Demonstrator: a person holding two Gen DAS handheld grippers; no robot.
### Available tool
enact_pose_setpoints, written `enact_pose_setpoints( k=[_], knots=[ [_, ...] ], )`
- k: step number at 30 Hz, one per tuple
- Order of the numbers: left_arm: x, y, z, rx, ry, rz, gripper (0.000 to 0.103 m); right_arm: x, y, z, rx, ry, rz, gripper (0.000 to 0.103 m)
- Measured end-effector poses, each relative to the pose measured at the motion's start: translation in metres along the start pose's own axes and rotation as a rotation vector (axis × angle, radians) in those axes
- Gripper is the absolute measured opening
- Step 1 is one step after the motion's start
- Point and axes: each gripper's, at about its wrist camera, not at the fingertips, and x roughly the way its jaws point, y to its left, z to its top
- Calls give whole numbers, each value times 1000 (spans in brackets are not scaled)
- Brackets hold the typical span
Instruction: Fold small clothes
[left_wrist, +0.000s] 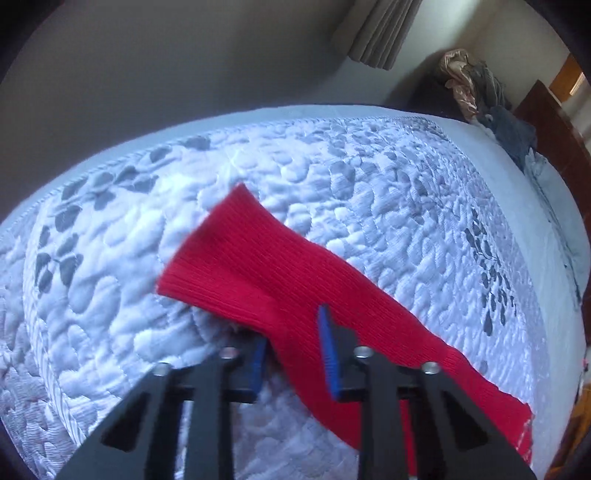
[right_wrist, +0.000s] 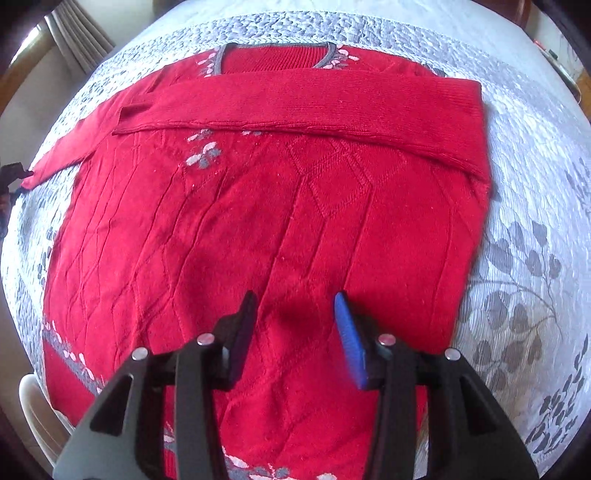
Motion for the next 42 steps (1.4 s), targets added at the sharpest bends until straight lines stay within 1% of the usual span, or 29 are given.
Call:
enact_pose_setpoints(
  k=[2,3,7,11,14,15,17,19,24,28,31,32,34,35,36,37,38,39,40,41,42],
  knots=[
    [-7,0,0,-7,-38,-22,10,-1,1,-2,-4,-2,5,47],
    [-16,-1,-1,-1,-76,-47,6,-1,1,-4,-8,-3,6,47],
    [-40,-27,-10,82,-151,-75,5,-3,1,-11,-17,-9,8,47],
    [-63,-71,-24,183,-184,-134,5,-6,-2,-15,-5,-18,25,47],
    [-81,-117,-44,291,-183,-197,5,-9,-8,-19,6,-26,31,47],
    [-88,-137,-55,338,-174,-226,5,-9,-9,-19,9,-28,32,47],
    [-96,-168,-74,414,-157,-253,5,-11,-13,-22,16,-35,32,47],
    [-103,-203,-99,497,-135,-290,5,-14,-18,-25,25,-42,32,47],
    [-113,-275,-173,661,-81,-353,5,-19,-32,-32,60,-56,40,47],
    [-112,-314,-233,741,-33,-407,5,-27,-45,-38,85,-70,43,47],
    [-107,-342,-276,771,34,-454,5,-33,-56,-43,113,-85,46,47],
    [-106,-349,-286,779,45,-465,5,-34,-58,-44,119,-88,49,47],
    [-104,-365,-315,814,96,-510,6,-35,-62,-46,135,-89,55,47],
    [-101,-372,-328,841,137,-517,17,-35,-64,-47,140,-88,56,47],
    [-100,-374,-336,856,158,-495,40,-35,-64,-48,144,-86,55,48],
    [-99,-375,-342,864,163,-466,47,-35,-64,-49,144,-84,55,49],
    [-101,-372,-346,868,164,-461,50,-35,-64,-50,142,-83,58,49],
    [-106,-364,-344,863,174,-485,52,-35,-63,-51,139,-83,59,49],
    [-111,-353,-340,848,177,-499,56,-35,-63,-51,135,-82,58,49],
    [-115,-342,-332,835,175,-499,69,-34,-61,-49,130,-78,55,49],
    [-118,-327,-319,822,166,-467,73,-33,-58,-46,127,-73,52,49]
  ],
)
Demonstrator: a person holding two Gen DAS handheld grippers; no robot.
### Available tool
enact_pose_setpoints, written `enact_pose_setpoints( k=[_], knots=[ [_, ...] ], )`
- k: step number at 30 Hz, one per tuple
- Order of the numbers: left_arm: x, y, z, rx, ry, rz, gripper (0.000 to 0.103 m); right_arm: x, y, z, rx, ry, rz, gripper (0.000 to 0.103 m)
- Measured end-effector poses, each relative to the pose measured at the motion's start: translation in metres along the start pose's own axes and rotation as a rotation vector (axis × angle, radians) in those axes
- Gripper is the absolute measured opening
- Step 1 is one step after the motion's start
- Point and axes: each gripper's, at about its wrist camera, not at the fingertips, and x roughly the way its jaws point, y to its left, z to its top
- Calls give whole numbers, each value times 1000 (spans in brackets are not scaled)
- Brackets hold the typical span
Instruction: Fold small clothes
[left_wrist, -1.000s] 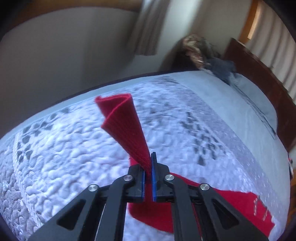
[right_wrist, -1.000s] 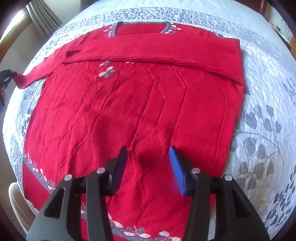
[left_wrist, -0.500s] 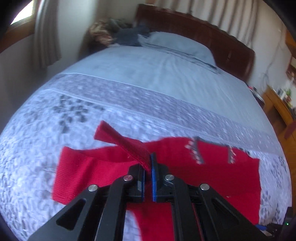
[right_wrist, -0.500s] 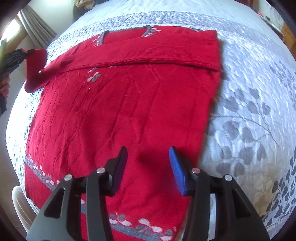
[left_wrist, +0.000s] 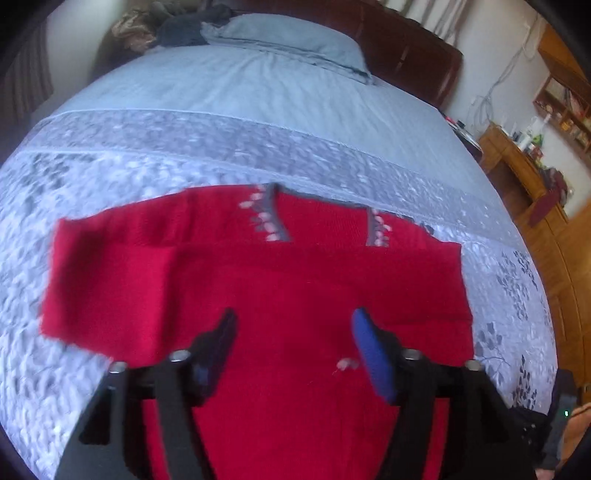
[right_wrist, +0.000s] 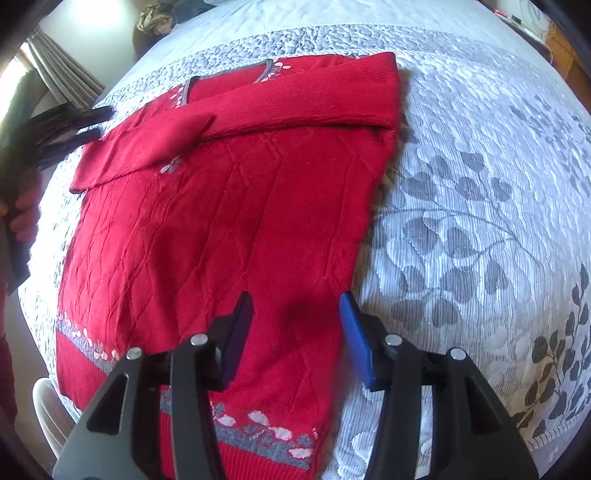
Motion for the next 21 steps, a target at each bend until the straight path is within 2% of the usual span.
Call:
enact_pose_setpoints(
  k=[3,5,6,10,14,19,20,21],
  knots=[
    [-12,45,-3,-18,29,154,72,5,16,13,-12,11,19,49],
    [-9,74,2,-38,43,238,72,10,35,28,-21,14,50,49],
    [-5,86,4,-53,53,256,72,13,45,38,-25,15,74,49],
    [22,128,10,-112,127,232,71,34,78,88,11,61,169,49],
    [43,149,4,-148,158,195,71,73,99,142,30,107,171,49],
    [30,154,0,-150,108,142,72,112,101,162,97,195,195,49],
    [28,156,-2,-155,102,139,72,115,102,163,101,194,196,47],
    [26,156,-2,-158,100,137,72,113,102,162,97,188,206,40]
  ],
)
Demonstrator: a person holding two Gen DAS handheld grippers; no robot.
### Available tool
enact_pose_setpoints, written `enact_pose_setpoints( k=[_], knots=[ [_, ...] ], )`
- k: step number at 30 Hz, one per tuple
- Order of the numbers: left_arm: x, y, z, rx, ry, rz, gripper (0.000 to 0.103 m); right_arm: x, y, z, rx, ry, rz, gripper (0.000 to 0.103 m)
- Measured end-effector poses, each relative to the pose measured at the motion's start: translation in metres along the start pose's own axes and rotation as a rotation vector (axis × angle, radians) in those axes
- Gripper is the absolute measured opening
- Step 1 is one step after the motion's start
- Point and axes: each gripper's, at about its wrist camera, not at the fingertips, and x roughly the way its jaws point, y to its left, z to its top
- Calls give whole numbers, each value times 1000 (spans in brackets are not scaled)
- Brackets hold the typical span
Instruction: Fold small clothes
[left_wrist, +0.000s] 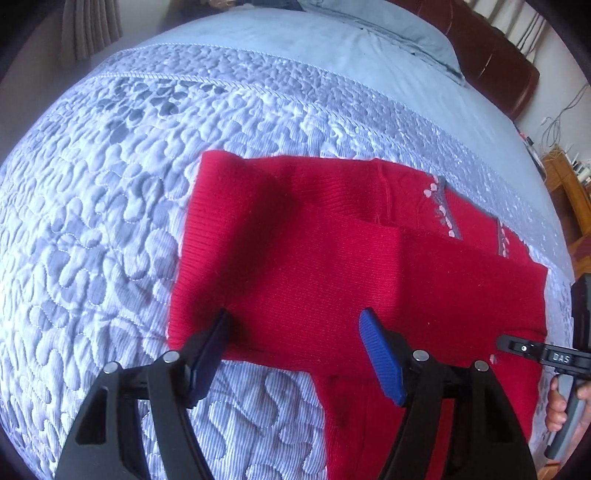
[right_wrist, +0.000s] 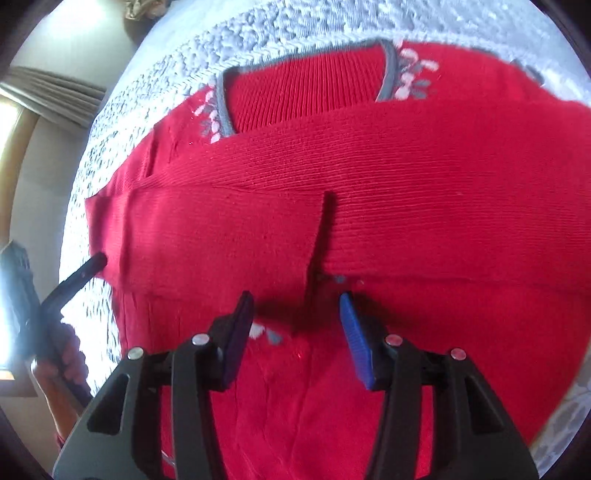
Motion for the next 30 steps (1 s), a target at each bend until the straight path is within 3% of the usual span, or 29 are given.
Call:
enact_pose_setpoints(
  k=[2,3,9,14,18,22,23,25,27,30],
  knots=[
    [-2,2,1,-8,-6,11,72,-2,3,0,-19,-4,53,9],
    [-2,2,2,-11,-7,22,72,-4,5,0,-23,-11,79,5],
    [-16,-4,14,-48,-61,20,72,-52,12,5,-108,-116,97,4],
    [-17,-19,22,-40,-74,31,72,-116,-17,9,-162,-226,-22,4],
    [-2,-40,24,15,-61,83,72,-140,-60,9,-151,-266,-151,4],
    [34,-57,19,64,31,176,72,-117,-105,9,-85,-187,-217,8],
    [40,-58,17,69,40,190,72,-106,-116,8,-67,-163,-257,15],
    [44,-60,16,77,35,211,74,-98,-132,6,-41,-150,-300,16],
    [40,-59,18,68,34,192,73,-99,-146,5,9,-175,-205,19],
    [33,-61,24,76,9,188,73,-106,-161,14,86,-212,-87,42]
  ],
)
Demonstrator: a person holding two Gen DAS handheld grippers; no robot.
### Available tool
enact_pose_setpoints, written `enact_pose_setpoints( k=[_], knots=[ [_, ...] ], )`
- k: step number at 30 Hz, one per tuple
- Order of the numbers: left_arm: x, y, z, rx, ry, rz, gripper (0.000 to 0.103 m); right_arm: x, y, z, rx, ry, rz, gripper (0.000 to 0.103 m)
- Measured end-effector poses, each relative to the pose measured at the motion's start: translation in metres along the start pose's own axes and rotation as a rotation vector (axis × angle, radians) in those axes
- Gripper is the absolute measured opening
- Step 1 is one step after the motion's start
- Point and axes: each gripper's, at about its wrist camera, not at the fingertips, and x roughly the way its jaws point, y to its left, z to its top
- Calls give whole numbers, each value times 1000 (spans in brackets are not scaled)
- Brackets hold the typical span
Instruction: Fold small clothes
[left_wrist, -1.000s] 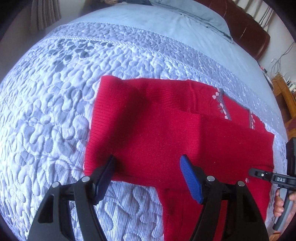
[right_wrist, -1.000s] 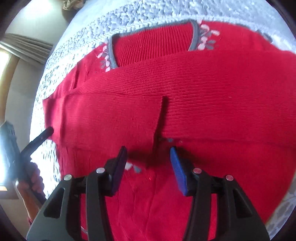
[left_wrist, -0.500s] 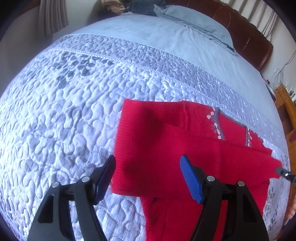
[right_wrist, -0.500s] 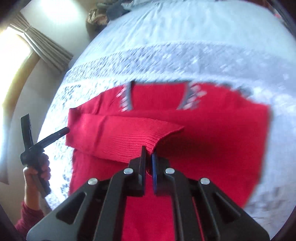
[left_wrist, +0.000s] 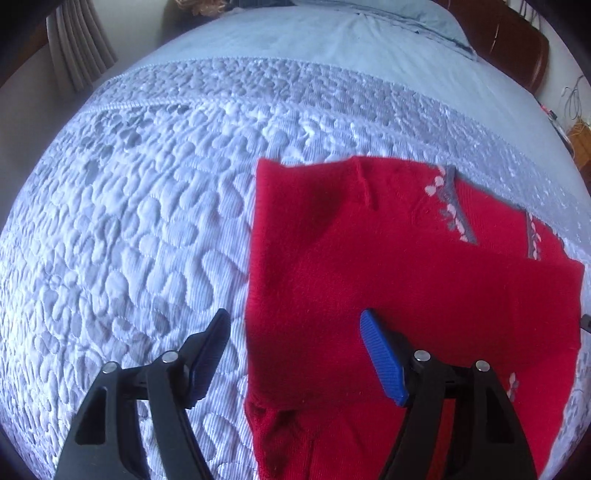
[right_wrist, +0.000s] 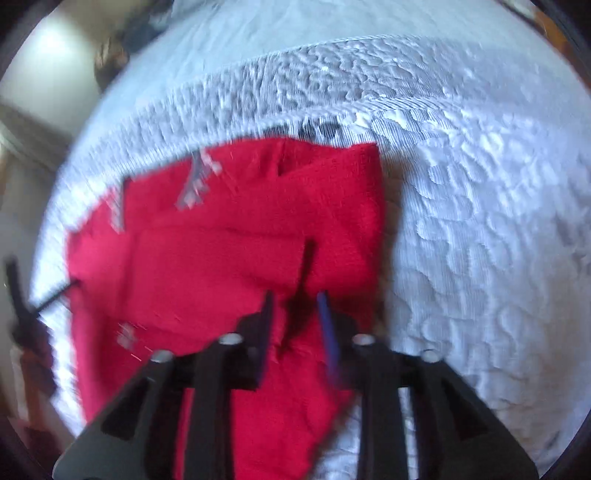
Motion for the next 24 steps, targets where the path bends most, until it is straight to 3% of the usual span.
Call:
enact_pose_setpoints(
  k=[4,7,9,10,14,18,20,22,23,24],
  knots=[
    [5,-6,9,-10,-9,23,73,14,-8,20,59,8,48,42],
    [18,-7,9,-39,15,25,75,32,-5,30,81,48,11,41],
    [22,-5,7,-58,10,22,78,35,1,35,50,38,23,13],
    [23,-5,7,-62,10,18,79,33,5,35,32,25,30,7],
    [25,-3,6,-57,3,14,80,16,20,40,-41,-101,-22,6],
    [26,-7,2,-44,-9,43,82,28,11,41,-32,-105,-96,6],
    [29,-10,4,-35,-13,52,83,37,8,38,-26,-73,-124,11],
    [28,-9,6,-36,-20,44,83,31,7,32,-16,-98,-130,26],
    [25,-8,4,-41,-26,37,83,24,4,27,7,-110,-112,48],
    [22,-7,2,-44,-28,35,83,19,2,23,28,-117,-84,59]
  ],
)
